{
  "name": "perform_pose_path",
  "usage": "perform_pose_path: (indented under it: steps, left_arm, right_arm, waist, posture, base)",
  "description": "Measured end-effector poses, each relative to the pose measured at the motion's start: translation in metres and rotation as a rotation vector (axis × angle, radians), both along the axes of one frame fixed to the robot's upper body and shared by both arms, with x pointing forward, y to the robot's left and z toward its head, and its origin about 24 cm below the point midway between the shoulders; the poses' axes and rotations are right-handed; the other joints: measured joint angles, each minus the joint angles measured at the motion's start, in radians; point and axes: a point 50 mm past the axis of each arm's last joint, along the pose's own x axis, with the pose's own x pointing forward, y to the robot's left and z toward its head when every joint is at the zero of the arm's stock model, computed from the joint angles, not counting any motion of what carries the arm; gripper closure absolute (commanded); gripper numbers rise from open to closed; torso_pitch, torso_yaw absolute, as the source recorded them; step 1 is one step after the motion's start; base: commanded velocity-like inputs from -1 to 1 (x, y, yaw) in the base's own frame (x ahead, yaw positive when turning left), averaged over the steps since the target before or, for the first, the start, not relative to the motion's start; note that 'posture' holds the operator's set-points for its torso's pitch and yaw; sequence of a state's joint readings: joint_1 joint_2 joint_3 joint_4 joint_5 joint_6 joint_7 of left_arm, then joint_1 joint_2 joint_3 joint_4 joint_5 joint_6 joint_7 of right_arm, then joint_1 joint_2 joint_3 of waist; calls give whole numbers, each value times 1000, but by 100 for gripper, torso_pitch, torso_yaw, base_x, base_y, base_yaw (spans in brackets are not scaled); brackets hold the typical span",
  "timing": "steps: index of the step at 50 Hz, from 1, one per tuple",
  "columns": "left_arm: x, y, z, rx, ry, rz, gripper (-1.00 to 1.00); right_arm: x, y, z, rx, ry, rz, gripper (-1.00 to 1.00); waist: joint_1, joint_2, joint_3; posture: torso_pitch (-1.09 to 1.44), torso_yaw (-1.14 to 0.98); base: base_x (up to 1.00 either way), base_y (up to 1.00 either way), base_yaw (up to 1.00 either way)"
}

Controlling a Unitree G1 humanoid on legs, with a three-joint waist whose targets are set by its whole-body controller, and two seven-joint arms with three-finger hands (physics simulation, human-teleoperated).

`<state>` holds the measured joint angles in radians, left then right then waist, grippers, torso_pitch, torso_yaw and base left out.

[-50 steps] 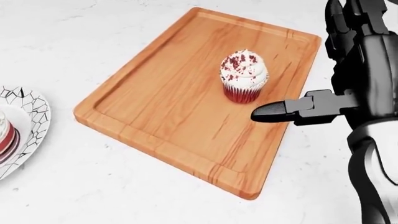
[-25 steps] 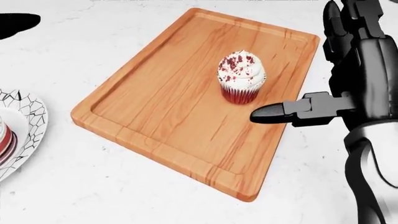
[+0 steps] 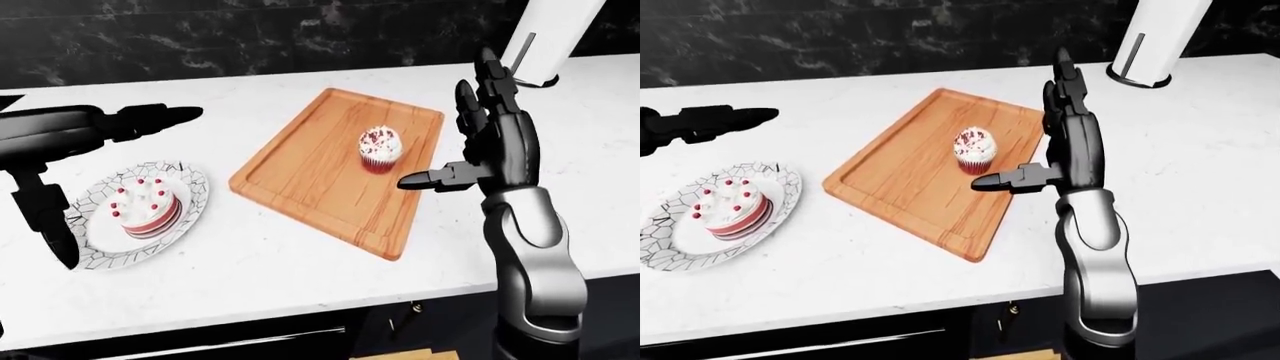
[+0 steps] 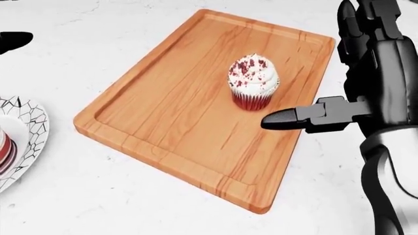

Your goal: Move the dessert items from the plate to the tray.

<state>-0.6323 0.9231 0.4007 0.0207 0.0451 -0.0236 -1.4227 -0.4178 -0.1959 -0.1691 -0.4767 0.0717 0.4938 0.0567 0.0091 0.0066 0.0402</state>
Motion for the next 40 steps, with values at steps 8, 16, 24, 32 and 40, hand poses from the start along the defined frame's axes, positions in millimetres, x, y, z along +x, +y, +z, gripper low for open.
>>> perform_pose_path:
  steps: [8,16,24,32,40]
  left_arm:
    - [8,-8,-2,5,-11,-3,-91]
    - [15,-8,-10,10,-17,14,-89]
    - [24,-1,-24,27,-23,67,-78]
    - [31,4,-31,55,-50,101,-67]
    - [32,10,-38,73,-50,110,-60]
  right_arm:
    - [0,1,1,0,-1,1,-100]
    - [-2,-1,-1,1,1,-3,-100]
    - [-2,-2,-2,3,4,-6,-100]
    - [-1,-1,-3,2,5,-2,-100]
    - [-1,-1,-3,2,5,-3,-100]
  waist:
    - [1,0,-1]
    - [-2,0,-1]
    - [-1,-3,-1]
    - [-1,-2,-5]
    - [-2,-1,-5]
  posture:
    - [0,0]
    - [0,0]
    - [0,0]
    - [0,0]
    - [0,0]
  base:
    - [0,0,0]
    - [0,0,0]
    - [0,0,0]
    - [0,0,0]
    - [0,0,0]
